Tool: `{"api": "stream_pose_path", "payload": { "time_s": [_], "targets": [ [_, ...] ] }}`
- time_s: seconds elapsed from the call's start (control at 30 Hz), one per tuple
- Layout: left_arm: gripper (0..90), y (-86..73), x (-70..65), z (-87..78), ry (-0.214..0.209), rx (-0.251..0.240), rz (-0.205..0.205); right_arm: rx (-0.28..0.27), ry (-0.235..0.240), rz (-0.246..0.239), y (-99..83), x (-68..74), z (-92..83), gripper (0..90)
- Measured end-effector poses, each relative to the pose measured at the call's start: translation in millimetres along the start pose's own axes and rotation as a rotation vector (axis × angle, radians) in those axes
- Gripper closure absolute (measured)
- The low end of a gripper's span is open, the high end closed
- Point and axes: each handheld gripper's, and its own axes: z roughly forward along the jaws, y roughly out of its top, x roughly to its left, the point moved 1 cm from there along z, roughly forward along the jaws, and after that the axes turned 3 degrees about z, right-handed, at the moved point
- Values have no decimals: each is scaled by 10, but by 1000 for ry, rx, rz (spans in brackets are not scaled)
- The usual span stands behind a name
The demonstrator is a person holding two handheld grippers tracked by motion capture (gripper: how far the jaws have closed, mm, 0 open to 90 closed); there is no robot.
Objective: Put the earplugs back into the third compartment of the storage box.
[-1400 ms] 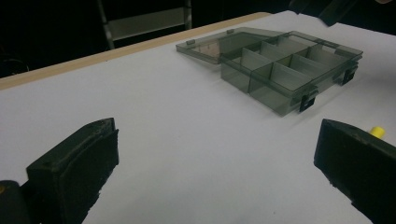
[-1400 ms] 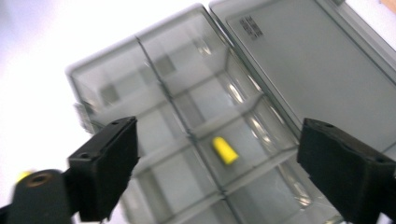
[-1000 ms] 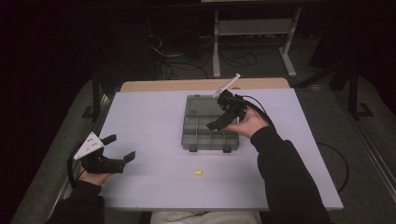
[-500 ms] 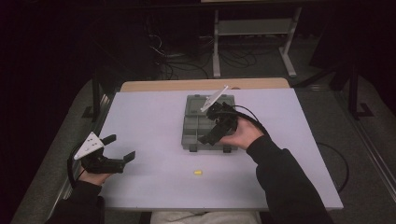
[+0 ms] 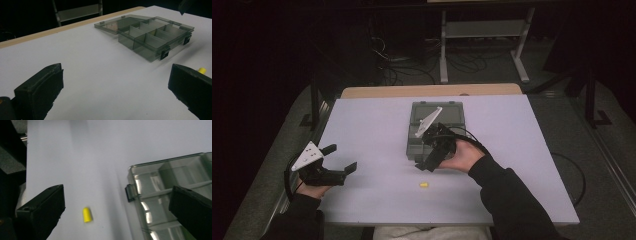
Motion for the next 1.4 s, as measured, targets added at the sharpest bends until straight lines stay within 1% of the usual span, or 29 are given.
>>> {"api": "stream_pose_path", "payload": {
  "time_s": [0.1,0.13,0.17,0.23,0.3,0.37,0.53,0.63,0.77,0.83,0.9,0.97,1.03,1.1,1.2,1.3,1.4],
  "targets": [
    [0,0,0,1,0,1,-1,22,17,-12,-26,62,89,1],
    [0,0,0,1,0,1,-1,22,17,-12,-26,62,89,1],
    [0,0,0,0,-1,1,0,45,36,-26,-62,126,174,4],
    [0,-1,-1,1,0,1,0,55,43,-37,-85,155,214,14],
    [0,-1,-1,2,0,1,-1,77,53,-41,-118,193,260,16],
    [0,-1,-1,0,1,1,-1,91,60,-45,-146,217,302,18],
    [0,0,-3,0,0,5,3,129,78,-73,-200,268,418,45],
    [0,-1,-3,1,-2,5,5,165,96,-89,-238,307,498,50],
    [0,-1,-3,-1,0,4,4,194,120,-110,-284,331,586,86],
    [0,0,-3,-1,0,4,4,215,123,-105,-303,348,608,118],
    [0,0,-2,0,-2,4,5,212,130,-107,-319,353,617,135],
    [0,0,-2,2,-4,5,7,216,129,-111,-333,356,622,170],
    [0,-1,-4,4,-6,6,9,235,118,-118,-351,360,637,193],
    [0,0,-3,1,-4,5,8,244,105,-123,-368,360,648,240],
    [0,-1,-2,0,-2,5,5,236,107,-123,-396,356,652,369],
    [0,0,-3,0,-3,5,7,245,115,-119,-417,348,655,455],
    [0,0,-3,-2,-2,4,7,231,117,-114,-420,338,638,557]
  ]
}}
